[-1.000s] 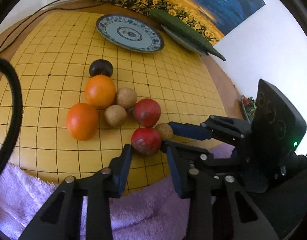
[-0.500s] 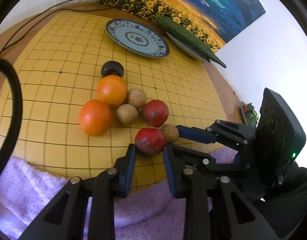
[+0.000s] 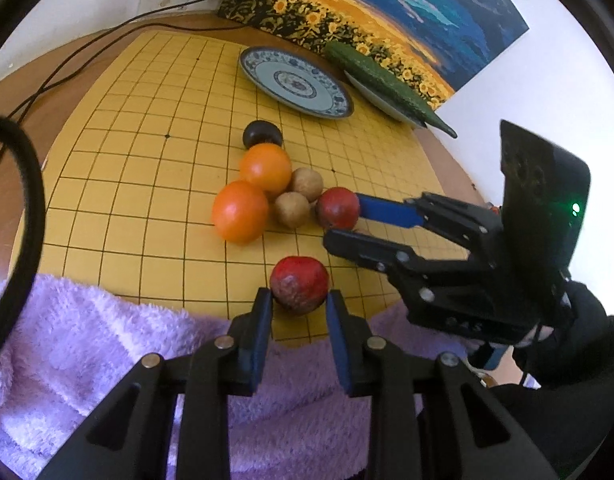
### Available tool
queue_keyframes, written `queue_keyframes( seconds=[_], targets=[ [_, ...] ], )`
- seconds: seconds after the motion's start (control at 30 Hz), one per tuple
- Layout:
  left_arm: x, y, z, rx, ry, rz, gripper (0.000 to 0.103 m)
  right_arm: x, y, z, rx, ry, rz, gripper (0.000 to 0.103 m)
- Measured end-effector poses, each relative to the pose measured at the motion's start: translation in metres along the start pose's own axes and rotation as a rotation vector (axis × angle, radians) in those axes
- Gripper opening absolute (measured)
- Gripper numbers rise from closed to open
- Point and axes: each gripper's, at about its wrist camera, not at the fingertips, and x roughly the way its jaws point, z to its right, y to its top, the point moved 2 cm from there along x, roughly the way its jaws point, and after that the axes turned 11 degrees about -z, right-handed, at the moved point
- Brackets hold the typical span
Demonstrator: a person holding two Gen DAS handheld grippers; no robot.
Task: Organize fruits
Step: 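Lift both red apples and carry them over the blue-and-white plate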
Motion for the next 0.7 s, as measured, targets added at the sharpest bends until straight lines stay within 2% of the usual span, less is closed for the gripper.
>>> queue_keyframes(
  seconds=[0.03, 0.07, 0.37, 0.5, 0.7],
  targets=[
    [-0.001, -0.001, 0.000, 0.003, 0.003, 0.003, 0.029, 0.000, 0.000, 0.000, -0.002, -0.002, 0.005, 0.034],
    [-0.002, 0.000, 0.000, 0.003, 0.007, 0.005, 0.029, 0.000, 0.000, 0.000, -0.002, -0.011, 0.010, 0.032],
    [-0.019, 0.008, 0.000, 0.016, 0.020, 0.053, 0.028, -0.026, 0.003, 0.002, 0.021, 0.009, 0.073, 0.032],
    [-0.030, 0.022, 0.008, 0.044, 0.020, 0.075, 0.028, -0.054, 0.012, 0.006, 0.058, 0.019, 0.141, 0.032],
    [-0.053, 0.052, 0.021, 0.091, 0.028, 0.150, 0.028, -0.087, 0.026, 0.022, 0.131, 0.004, 0.257, 0.032]
  ],
)
